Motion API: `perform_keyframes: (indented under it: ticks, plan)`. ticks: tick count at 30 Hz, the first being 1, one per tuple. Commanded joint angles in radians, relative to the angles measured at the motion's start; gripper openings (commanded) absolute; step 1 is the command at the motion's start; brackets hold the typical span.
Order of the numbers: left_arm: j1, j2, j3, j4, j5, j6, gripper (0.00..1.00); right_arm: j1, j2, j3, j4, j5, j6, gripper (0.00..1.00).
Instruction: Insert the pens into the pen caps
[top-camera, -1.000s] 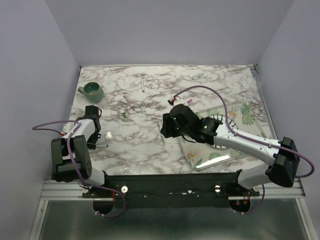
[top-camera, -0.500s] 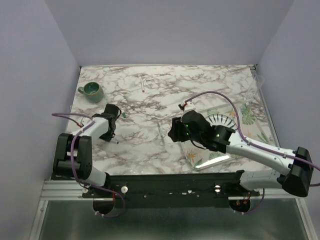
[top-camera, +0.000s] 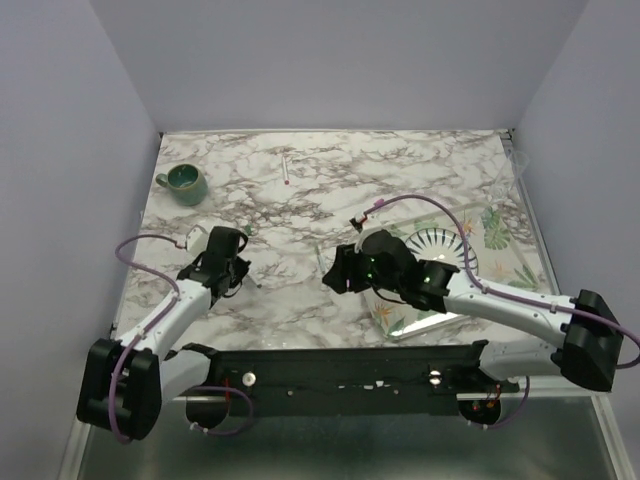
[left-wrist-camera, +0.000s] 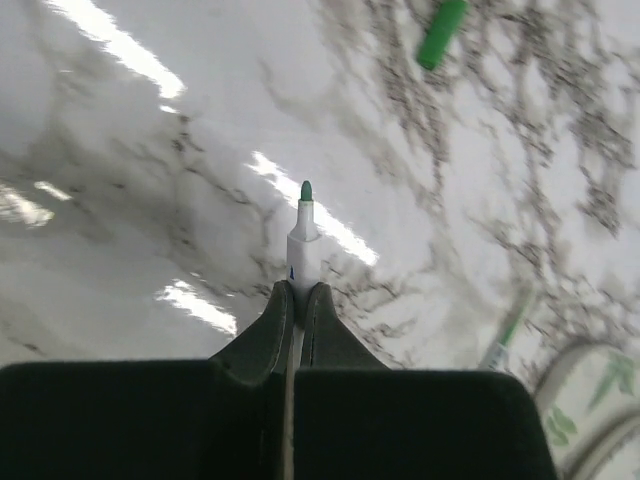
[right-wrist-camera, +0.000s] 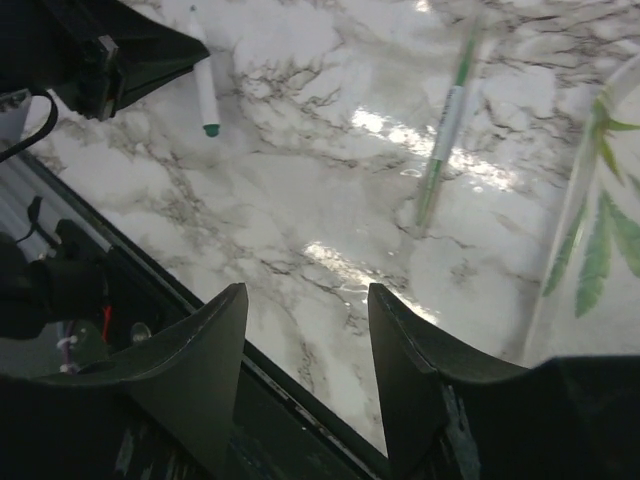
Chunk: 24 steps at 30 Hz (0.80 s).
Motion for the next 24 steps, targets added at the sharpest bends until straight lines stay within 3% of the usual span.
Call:
perform_keyframes:
  ticks: [1, 7, 11, 24]
  plan:
    - [-0.011, -0.129, -0.083, 0.305, 0.275, 0.149, 0.00, 0.000, 0.073, -0.035, 0.278, -0.215, 0.029, 0.65]
    - [-0.014, -0.324, -0.168, 0.451, 0.505, 0.148, 0.00, 0.000, 0.204, 0.060, 0.333, -0.350, 0.052, 0.68]
    - [-0.017, -0.458, -0.194, 0.455, 0.547, 0.119, 0.00, 0.002, 0.239, 0.072, 0.369, -0.398, 0.071, 0.68]
    - [-0.017, -0.662, -0.286, 0.456, 0.611, 0.054, 0.00, 0.000, 0.380, 0.227, 0.336, -0.473, 0.054, 0.66]
